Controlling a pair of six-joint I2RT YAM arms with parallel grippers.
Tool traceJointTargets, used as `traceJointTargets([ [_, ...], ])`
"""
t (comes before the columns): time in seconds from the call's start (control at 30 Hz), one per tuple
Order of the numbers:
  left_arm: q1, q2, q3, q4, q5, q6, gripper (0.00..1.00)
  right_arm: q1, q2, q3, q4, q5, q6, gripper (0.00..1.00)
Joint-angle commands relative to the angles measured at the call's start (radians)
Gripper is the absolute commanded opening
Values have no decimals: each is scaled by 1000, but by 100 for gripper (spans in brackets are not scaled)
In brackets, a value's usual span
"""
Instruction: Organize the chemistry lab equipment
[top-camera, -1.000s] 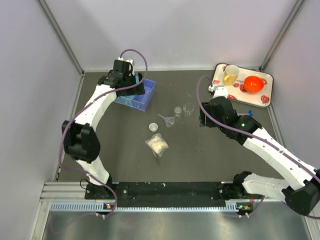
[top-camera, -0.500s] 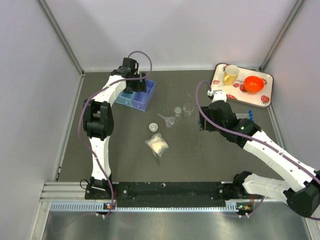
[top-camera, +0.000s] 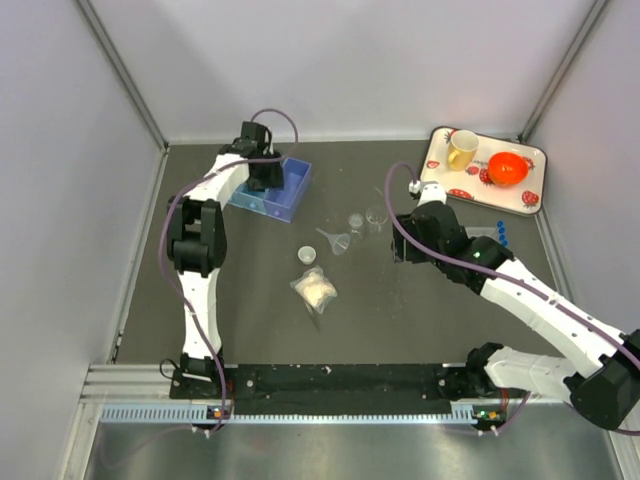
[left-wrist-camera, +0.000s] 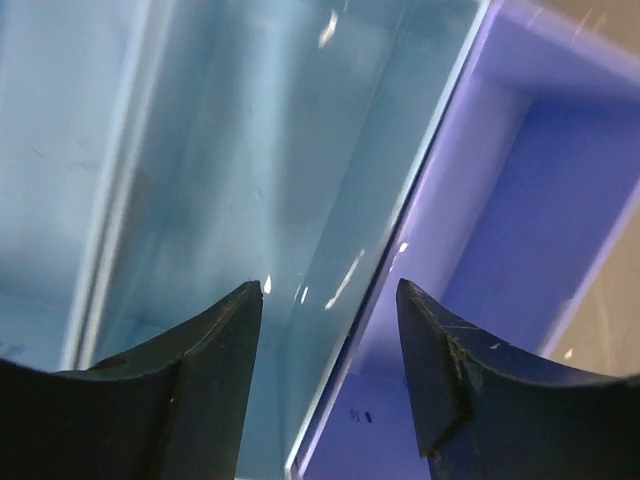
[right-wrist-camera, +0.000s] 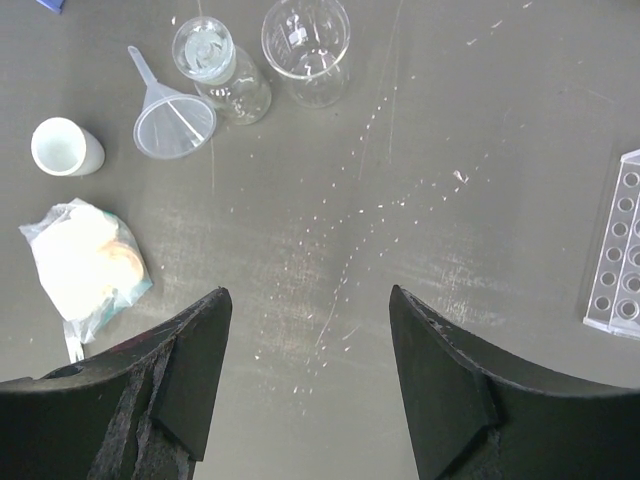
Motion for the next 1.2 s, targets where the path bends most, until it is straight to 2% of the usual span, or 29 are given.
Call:
traceJointTargets([
  [0.0,0,-44,-115,43,44,-45,54,19,-30,-23,46,-22,24,65],
  [0.1,0,-49,-163,39,51,-66,38,24,-49,-37,43,-26,31,64],
  [0.17,0,-58,-202,45,54,-81,32,28,-57,-45,43,-30,38,64],
  [0.2,0,-64,-216,51,56,-97,26,30,-63,-49,41,-33,40,64],
  [0.47,-1,-148,-367,100,59,-163,1,47,-106,-71,29,-36,61,63],
  [0.8,-58,-266,-595,190,21,-340,0,58,-133,-99,14,-36,60,63],
  [1.03,-171,-338,-764,270,-73,-491,0,62,-182,-105,-19,-28,60,62],
  [1.17,-231,-346,-789,269,-128,-557,0,62,-211,-118,-40,-25,64,62],
])
